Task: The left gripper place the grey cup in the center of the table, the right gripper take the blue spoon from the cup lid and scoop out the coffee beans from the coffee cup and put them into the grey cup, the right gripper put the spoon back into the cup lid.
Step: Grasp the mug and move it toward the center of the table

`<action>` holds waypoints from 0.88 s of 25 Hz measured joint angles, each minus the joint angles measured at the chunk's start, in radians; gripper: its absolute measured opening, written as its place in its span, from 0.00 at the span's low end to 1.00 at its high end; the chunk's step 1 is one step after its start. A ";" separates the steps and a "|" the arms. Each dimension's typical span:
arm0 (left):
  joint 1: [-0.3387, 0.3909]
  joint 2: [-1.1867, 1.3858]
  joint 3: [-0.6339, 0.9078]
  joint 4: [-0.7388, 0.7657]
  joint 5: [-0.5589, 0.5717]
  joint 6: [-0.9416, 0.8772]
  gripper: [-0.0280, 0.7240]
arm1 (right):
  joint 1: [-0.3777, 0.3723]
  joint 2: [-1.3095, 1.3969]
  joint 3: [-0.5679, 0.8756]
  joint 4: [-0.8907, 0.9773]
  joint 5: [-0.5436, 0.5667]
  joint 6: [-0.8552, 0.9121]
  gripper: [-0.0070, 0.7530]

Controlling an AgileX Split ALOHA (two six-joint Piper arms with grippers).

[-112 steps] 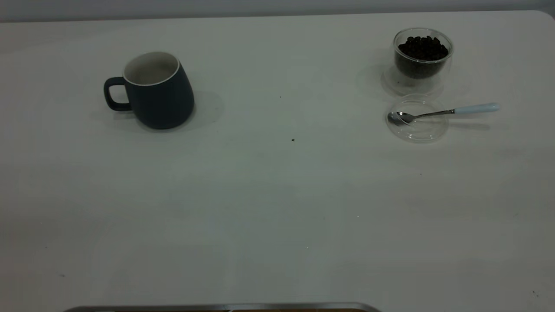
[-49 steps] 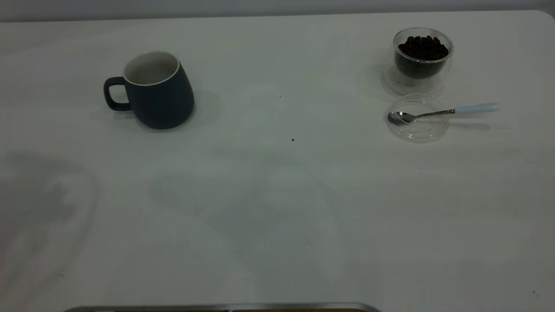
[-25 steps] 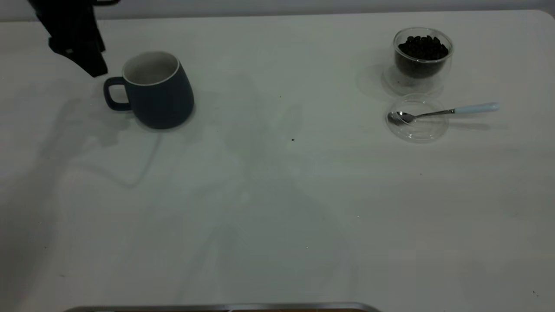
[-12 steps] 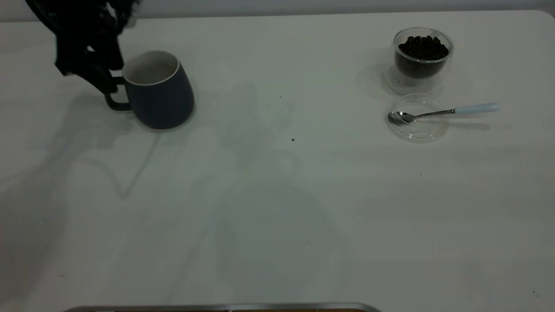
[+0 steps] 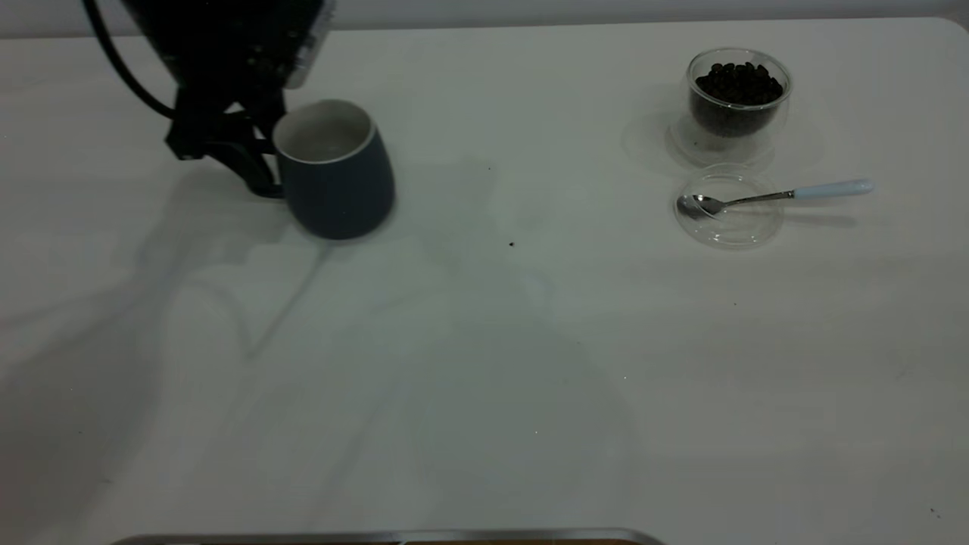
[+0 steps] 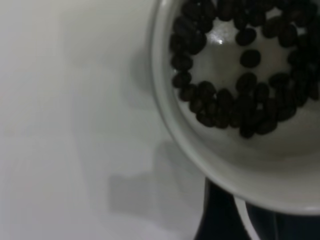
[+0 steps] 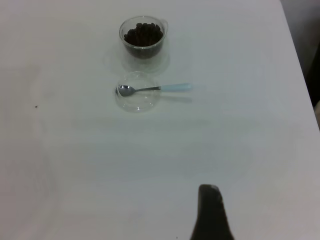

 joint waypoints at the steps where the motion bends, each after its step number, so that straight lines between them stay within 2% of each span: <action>1: -0.014 0.000 0.000 0.000 -0.010 -0.010 0.78 | 0.000 0.000 0.000 0.000 0.000 0.000 0.78; 12: -0.145 0.004 0.000 -0.007 -0.120 -0.126 0.78 | 0.000 0.000 0.000 0.000 0.000 0.001 0.78; 22: -0.193 0.021 0.000 -0.075 -0.143 -0.146 0.78 | 0.000 0.000 0.000 0.001 0.000 0.000 0.78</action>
